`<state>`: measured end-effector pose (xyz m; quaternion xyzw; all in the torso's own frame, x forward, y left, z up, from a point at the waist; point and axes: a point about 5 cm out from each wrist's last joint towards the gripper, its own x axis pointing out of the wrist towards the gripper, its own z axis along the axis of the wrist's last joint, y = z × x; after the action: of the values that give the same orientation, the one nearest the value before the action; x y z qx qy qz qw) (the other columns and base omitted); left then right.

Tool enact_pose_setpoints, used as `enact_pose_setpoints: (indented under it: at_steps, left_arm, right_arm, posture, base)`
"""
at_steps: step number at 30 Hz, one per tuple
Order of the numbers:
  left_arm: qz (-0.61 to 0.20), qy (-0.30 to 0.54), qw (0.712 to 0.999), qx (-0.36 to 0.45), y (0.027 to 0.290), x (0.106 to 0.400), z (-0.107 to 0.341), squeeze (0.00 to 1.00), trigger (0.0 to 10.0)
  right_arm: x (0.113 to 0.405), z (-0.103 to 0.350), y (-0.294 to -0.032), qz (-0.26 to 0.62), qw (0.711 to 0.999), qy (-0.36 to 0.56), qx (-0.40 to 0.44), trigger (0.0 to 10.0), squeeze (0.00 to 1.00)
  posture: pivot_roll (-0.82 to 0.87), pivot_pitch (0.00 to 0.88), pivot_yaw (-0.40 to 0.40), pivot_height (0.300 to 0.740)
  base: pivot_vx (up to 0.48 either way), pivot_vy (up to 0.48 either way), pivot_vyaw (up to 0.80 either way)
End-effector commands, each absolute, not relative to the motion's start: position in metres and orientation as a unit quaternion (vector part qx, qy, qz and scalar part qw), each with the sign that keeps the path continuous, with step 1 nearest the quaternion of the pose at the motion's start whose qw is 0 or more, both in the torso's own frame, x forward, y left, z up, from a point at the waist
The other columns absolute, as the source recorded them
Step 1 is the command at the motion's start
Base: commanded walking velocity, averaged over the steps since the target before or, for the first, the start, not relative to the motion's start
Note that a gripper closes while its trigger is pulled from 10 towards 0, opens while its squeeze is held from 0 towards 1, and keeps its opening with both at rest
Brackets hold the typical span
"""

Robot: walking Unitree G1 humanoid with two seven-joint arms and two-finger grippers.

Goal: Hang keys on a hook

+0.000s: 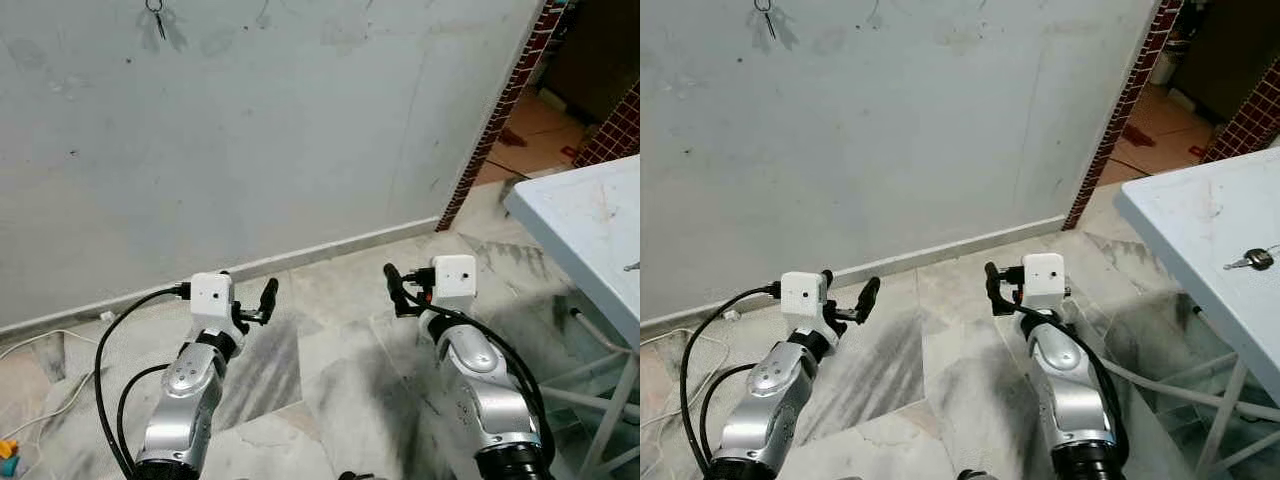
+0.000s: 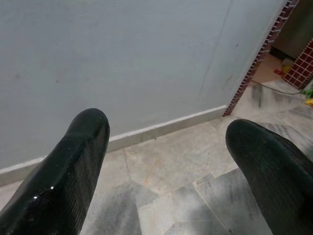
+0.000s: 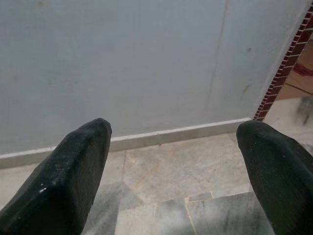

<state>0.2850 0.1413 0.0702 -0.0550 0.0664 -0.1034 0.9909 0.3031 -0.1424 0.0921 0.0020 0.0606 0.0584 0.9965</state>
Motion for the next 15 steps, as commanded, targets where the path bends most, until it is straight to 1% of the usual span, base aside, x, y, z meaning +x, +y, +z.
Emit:
enact_pose_setpoints:
  at_steps: [1,7,15]
  left_arm:
    - [-0.110,0.074,0.990,-0.055,0.139,0.280,0.067,0.00,10.0]
    - [-0.129,0.091,0.986,-0.058,0.134,0.275,0.060,0.00,10.0]
    - [-0.140,0.088,0.985,-0.052,0.133,0.285,0.065,0.00,10.0]
  right_arm:
    - [0.304,0.093,-0.143,0.052,0.997,0.056,0.008,10.0,0.00]
    - [0.304,0.090,-0.143,0.044,0.997,0.059,0.013,10.0,0.00]
    - [0.300,0.088,-0.151,0.026,0.997,0.070,0.002,10.0,0.00]
  posture:
    - [-0.01,0.085,0.016,0.740]
    - [-0.02,0.086,0.049,0.740]
    - [-0.06,0.105,0.041,0.740]
  base:
    - [0.000,0.000,-0.74]
    - [0.000,0.000,-0.74]
    - [0.000,0.000,-0.74]
